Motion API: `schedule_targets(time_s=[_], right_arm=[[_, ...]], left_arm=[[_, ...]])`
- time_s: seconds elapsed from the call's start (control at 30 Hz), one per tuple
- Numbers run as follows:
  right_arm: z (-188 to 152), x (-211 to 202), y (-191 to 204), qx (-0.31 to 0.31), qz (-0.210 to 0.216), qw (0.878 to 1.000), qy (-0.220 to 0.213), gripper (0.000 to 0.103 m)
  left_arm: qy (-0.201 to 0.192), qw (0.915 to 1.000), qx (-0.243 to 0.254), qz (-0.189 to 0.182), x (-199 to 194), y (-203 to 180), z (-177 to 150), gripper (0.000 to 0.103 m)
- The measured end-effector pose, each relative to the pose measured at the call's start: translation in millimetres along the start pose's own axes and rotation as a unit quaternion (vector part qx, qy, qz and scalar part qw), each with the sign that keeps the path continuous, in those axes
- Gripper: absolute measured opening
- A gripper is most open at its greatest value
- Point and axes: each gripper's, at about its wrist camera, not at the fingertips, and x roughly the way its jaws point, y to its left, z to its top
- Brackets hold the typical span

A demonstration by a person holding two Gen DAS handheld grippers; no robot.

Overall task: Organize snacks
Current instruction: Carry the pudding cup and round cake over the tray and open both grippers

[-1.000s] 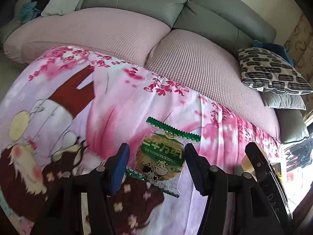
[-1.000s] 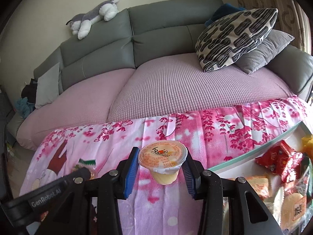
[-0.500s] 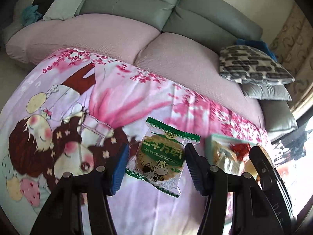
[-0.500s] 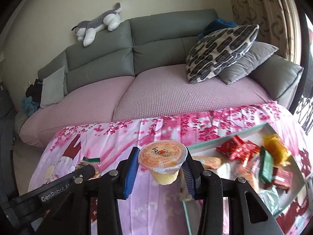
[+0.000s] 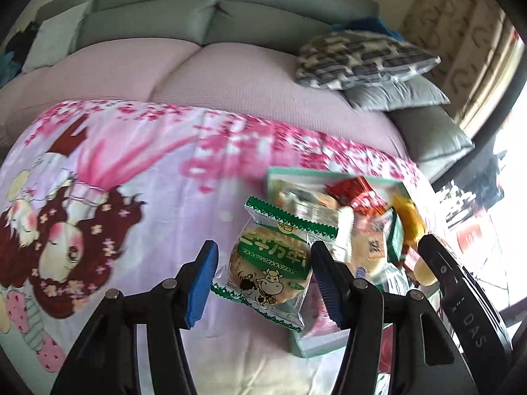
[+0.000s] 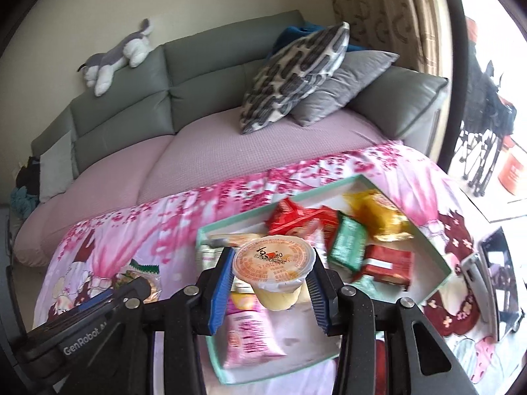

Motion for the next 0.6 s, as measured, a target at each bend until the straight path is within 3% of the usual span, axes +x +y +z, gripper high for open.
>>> schedule_targets(time_s=[0.13, 0.3, 0.6], right_arm=[[-3, 10, -31, 0.022, -0.023, 0.999, 0.017, 0.045], [-9, 19, -61, 0.045, -0.034, 0.998, 0.037, 0.045], [-10, 29, -79, 0.051, -0.038, 0.997, 0.05, 0.045]], left_arm=[[0.018, 0.9997, 0.015, 0.003, 16, -16, -6, 0.06], [0.017, 0.9991, 0.033, -0.022, 25, -40, -11, 0.06], [0.033, 0.9978, 0.029, -0.05, 47, -66, -14, 0.06]])
